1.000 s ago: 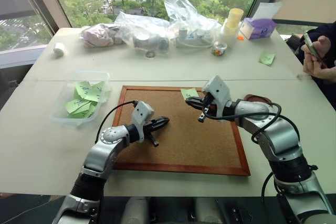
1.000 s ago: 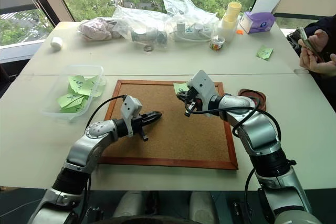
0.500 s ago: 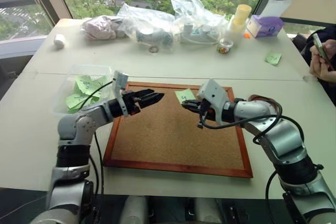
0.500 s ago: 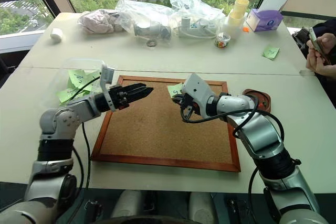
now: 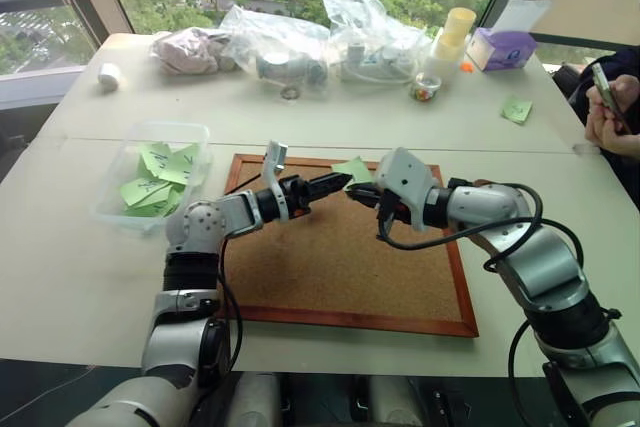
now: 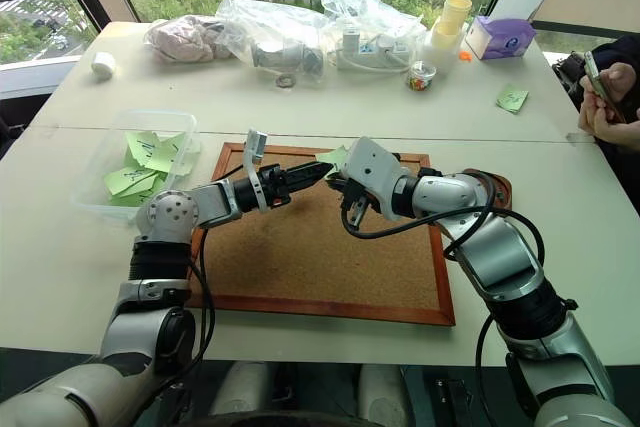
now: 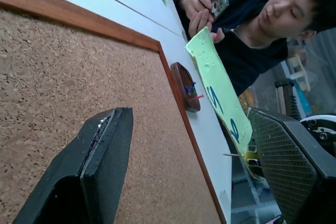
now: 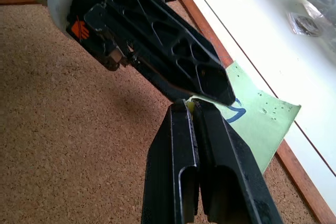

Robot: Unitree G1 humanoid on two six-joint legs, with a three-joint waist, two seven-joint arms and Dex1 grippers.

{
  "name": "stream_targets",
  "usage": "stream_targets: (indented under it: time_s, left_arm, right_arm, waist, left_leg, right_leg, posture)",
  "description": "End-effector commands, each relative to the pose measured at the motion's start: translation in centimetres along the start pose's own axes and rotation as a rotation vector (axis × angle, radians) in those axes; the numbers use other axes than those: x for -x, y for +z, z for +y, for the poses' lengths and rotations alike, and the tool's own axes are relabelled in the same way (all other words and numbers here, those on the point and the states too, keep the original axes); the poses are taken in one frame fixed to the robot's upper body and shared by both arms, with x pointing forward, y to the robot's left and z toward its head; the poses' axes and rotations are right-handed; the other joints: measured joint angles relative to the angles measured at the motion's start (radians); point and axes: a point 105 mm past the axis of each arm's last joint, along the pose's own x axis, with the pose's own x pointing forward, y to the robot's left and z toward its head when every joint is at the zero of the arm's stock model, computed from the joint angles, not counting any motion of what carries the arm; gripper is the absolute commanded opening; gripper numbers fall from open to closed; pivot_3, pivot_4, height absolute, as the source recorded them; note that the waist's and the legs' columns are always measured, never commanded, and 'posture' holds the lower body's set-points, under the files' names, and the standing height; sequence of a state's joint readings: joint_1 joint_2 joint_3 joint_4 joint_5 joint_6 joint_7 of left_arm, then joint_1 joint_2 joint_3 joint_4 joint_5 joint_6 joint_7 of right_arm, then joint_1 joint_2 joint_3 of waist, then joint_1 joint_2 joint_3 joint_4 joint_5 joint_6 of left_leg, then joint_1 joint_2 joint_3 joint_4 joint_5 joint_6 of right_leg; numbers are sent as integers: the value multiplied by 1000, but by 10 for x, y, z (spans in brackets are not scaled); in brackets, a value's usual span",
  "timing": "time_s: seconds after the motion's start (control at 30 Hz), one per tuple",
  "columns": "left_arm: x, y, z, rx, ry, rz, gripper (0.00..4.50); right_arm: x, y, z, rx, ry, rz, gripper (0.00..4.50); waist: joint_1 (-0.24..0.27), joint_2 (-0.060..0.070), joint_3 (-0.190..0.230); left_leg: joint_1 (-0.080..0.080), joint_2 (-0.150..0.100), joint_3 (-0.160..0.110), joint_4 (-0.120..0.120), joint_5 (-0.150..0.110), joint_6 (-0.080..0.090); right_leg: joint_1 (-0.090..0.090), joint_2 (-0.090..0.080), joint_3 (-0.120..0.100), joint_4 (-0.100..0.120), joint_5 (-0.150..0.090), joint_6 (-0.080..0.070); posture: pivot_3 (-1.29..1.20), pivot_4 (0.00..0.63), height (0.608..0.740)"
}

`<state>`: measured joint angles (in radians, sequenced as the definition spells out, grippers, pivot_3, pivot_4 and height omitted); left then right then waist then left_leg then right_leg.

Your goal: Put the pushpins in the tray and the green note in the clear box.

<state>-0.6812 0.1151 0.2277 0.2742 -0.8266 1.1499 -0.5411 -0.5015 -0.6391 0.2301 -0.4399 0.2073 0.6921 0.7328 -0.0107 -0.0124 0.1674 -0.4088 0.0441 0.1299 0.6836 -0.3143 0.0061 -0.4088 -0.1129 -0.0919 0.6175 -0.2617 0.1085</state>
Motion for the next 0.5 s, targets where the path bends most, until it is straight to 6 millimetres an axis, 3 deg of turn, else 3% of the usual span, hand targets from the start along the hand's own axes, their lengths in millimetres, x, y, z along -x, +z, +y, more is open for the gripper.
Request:
stream_targets:
  time_s: [0.03,0.2,0.37,0.5]
  left_arm:
    - [-3,8,-10,3,-41,-26,2580]
    - [-7,9,-10,23,-45,-49,108]
    - [-5,8,-7,-10,-17,-48,38]
    - [4,7,6,-78,50,-57,38]
  right_arm:
    - [5,17,0,60,-12,-43,0]
    - [7,15,4,49,-1,-36,0]
    - [12,15,0,37,-37,-33,0]
    - [30,13,-23,-50,-167,-43,0]
  waist:
    - [0,0,0]
    - [0,0,0]
    - [0,0,0]
    - [1,0,0]
  left_leg:
    - [0,0,0,0,0,0]
    - [0,0,0,0,0,0]
    - [0,0,0,0,0,0]
    - [0,0,0,0,0,-1]
  right_leg:
    - [0,0,0,0,0,0]
    - [0,0,0,0,0,0]
    - [0,0,0,0,0,0]
    - [0,0,0,0,0,0]
  posture:
    - [0,150,740]
    - [0,150,740]
    - [0,150,740]
    - [0,150,740]
